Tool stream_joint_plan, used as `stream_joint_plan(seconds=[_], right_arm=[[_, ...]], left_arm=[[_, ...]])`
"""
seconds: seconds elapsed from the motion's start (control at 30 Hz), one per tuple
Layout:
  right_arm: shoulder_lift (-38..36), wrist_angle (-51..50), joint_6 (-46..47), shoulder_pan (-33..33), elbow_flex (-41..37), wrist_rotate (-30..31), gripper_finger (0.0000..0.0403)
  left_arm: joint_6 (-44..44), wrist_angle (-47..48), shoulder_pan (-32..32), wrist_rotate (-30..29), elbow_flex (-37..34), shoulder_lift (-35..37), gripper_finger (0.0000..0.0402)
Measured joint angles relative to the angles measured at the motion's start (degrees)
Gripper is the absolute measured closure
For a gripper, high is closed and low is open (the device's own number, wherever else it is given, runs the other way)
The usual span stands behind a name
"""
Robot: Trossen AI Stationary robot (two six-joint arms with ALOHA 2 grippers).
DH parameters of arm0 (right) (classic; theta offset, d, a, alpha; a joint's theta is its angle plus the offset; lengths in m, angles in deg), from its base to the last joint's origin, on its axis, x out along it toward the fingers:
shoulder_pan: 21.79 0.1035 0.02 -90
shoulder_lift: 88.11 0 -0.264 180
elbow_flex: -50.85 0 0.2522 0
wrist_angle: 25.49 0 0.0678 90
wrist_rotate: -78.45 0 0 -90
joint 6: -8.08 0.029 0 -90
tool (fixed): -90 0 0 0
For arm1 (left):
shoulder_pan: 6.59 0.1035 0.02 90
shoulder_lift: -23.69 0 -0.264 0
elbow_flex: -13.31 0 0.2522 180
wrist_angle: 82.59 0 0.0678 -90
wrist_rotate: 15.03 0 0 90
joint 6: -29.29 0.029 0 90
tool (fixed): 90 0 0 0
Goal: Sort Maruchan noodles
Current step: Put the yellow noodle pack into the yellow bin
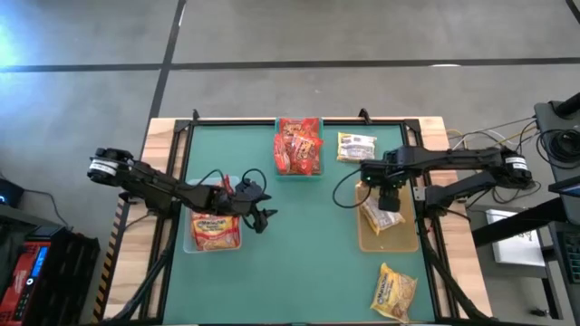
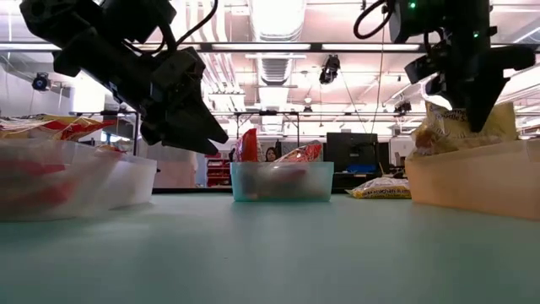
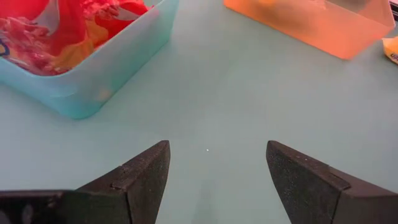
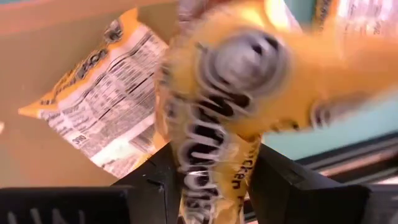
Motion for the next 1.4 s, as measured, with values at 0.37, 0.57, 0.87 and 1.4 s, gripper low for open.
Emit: stream_joint_plan(seconds=[0.37, 0.57, 0.87, 1.4], right_arm=[[0.00, -1.51, 1.25, 0.02, 1.23, -0.74, 0.0264], [-0.06, -7.49, 3.30, 0.02, 6.38, 5.62, 0.0264], [0.11, -1.12, 25.28, 0.64, 9.35, -3.57, 0.0264], [6.98, 10.76, 60.18, 25.98, 7.13, -11.89, 0.0264]], left_arm=[[0.60, 0.02, 0.00, -0.04, 0.00, -0.02, 0.0151], [1.42, 0.00, 0.10, -0.06, 0.00, -0.02, 0.0151], [1.44, -0.22, 0.11, -2.05, 0.00, -0.04, 0.0151], [5.22, -0.44, 0.15, -9.15, 0.00, -0.04, 0.0151]])
